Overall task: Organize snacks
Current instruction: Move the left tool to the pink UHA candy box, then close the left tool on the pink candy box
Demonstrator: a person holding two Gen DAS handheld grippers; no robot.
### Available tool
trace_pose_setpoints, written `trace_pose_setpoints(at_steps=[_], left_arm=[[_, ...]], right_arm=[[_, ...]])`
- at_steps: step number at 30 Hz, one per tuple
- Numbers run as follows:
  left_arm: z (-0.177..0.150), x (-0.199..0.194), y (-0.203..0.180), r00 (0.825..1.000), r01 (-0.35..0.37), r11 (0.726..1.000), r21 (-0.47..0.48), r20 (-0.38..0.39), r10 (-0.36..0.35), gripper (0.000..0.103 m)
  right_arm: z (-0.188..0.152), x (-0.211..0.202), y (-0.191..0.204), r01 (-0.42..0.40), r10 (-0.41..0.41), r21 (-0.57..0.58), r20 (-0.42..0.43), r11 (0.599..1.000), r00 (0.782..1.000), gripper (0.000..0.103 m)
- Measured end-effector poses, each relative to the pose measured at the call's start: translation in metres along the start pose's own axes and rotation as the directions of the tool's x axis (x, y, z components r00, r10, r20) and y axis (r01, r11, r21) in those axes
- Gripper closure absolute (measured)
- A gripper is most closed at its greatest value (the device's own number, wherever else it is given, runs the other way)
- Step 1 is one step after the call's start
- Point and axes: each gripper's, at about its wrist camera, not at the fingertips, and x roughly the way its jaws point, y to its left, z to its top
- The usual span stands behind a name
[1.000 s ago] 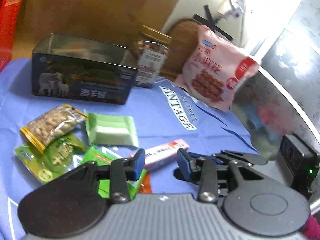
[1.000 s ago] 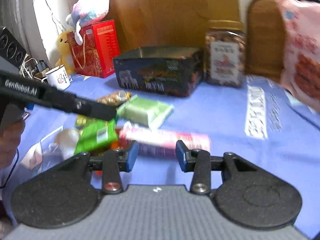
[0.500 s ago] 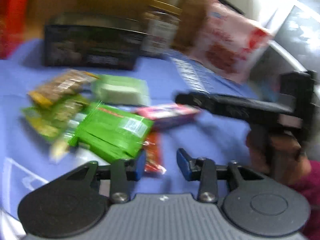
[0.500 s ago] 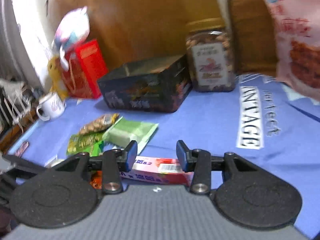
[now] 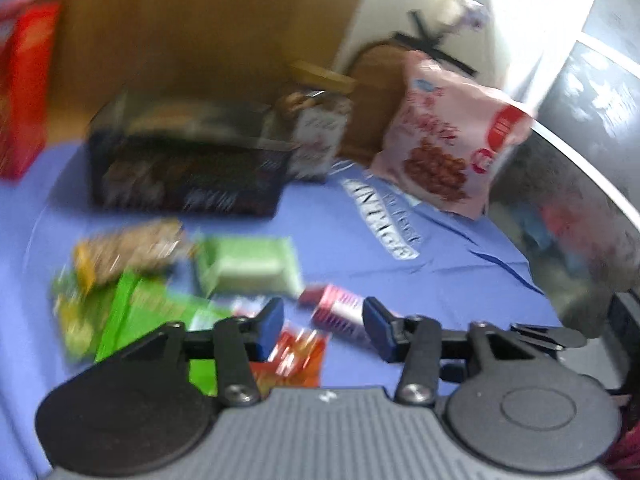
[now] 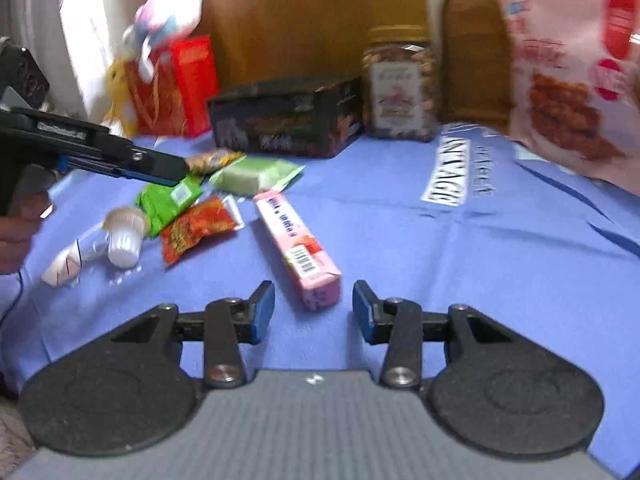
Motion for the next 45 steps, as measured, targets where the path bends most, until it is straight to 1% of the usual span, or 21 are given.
trace_pose_setpoints(at_steps=[2,4,6,9,11,12,14,15,17,19,21,24,26,28,31,32,33,36,38,40,45], left_arm=[[0.008,0.013,-0.014,1.0,-0.003,0.996,0.091,0.014,0.002,0.053],[0.015,0.034,-0.023,1.0,0.005,0.988,0.156,-0.006,-0.004,0.053],[0.016,0.052,-0.025,0.999,0.004,0.982,0.19,-0.038,0.004,0.053],[0.008,0.069,-0.024,0.995,0.024,0.978,0.206,-0.102,-0.003,0.053],[0.001,0.067,-0.025,0.996,0.016,0.973,0.231,-0.091,0.005,0.053],[-0.001,0.064,-0.024,0.995,0.021,0.973,0.23,-0.095,0.001,0.053],[-0.003,0.06,-0.026,0.991,0.05,0.98,0.194,-0.128,-0.025,0.053],[-0.006,0.056,-0.027,0.991,0.051,0.982,0.183,-0.132,-0.026,0.053],[-0.011,0.051,-0.031,0.991,0.04,0.981,0.191,-0.131,-0.015,0.053],[-0.015,0.046,-0.034,0.992,0.045,0.98,0.194,-0.128,-0.02,0.051],[-0.012,0.041,-0.032,0.994,0.04,0.983,0.181,-0.106,-0.021,0.05],[-0.003,0.037,-0.023,0.998,-0.006,0.99,0.144,-0.057,0.014,0.046],[0.0,0.037,-0.016,0.998,-0.011,0.993,0.119,-0.053,0.017,0.045],[0.0,0.041,-0.01,0.997,-0.011,0.996,0.091,-0.072,0.017,0.045],[-0.004,0.052,-0.006,0.992,0.036,0.998,0.045,-0.125,-0.03,0.051],[-0.006,0.055,-0.009,0.99,0.044,0.998,0.05,-0.136,-0.037,0.052],[-0.009,0.059,-0.011,0.989,0.044,0.997,0.063,-0.144,-0.035,0.056],[-0.015,0.058,-0.019,0.988,0.053,0.996,0.066,-0.148,-0.043,0.059],[-0.021,0.052,-0.026,0.991,0.031,0.995,0.091,-0.13,-0.019,0.059],[-0.027,0.047,-0.031,0.994,0.013,0.994,0.112,-0.112,0.0,0.06],[-0.03,0.027,-0.034,0.998,-0.022,0.991,0.129,-0.055,0.03,0.062]], right_arm=[[-0.003,-0.006,-0.004,0.024,-0.024,0.023,0.015,0.999,1.0,0.057],[-0.005,-0.007,-0.003,0.028,-0.029,0.033,0.014,0.999,0.999,0.057],[-0.008,-0.008,0.001,0.014,-0.015,0.037,0.018,0.999,1.0,0.057],[-0.008,-0.005,0.007,-0.009,0.008,0.034,0.023,0.999,1.0,0.058],[-0.008,0.0,0.01,-0.016,0.015,0.026,0.018,1.0,1.0,0.058],[-0.008,0.004,0.011,-0.007,0.006,0.02,0.018,1.0,1.0,0.058],[-0.008,0.008,0.013,0.011,-0.011,0.014,0.019,1.0,1.0,0.062],[-0.008,0.009,0.013,0.018,-0.018,0.015,0.023,1.0,1.0,0.064],[-0.007,0.01,0.012,0.039,-0.039,0.015,0.031,0.999,0.999,0.064],[-0.008,0.01,0.01,0.052,-0.052,0.02,0.033,0.998,0.998,0.064],[-0.009,0.009,0.009,0.054,-0.055,0.023,0.034,0.998,0.998,0.064],[-0.01,0.004,0.012,0.076,-0.076,0.006,0.039,0.997,0.996,0.063],[-0.011,0.003,0.013,0.083,-0.083,-0.008,0.041,0.996,0.996,0.063],[-0.011,0.003,0.013,0.081,-0.081,-0.009,0.039,0.997,0.996,0.063],[-0.011,0.006,0.011,0.08,-0.079,-0.005,0.036,0.997,0.996,0.063],[-0.011,0.006,0.012,0.079,-0.079,-0.003,0.036,0.997,0.996,0.063],[-0.011,0.008,0.012,0.077,-0.077,-0.001,0.037,0.997,0.996,0.063],[-0.011,0.009,0.013,0.071,-0.071,0.002,0.037,0.997,0.997,0.064],[-0.011,0.009,0.013,0.075,-0.075,0.003,0.039,0.997,0.996,0.065],[-0.012,0.007,0.013,0.079,-0.079,0.012,0.046,0.997,0.996,0.069],[-0.006,0.004,0.018,0.079,-0.08,0.016,0.073,0.997,0.994,0.07]])
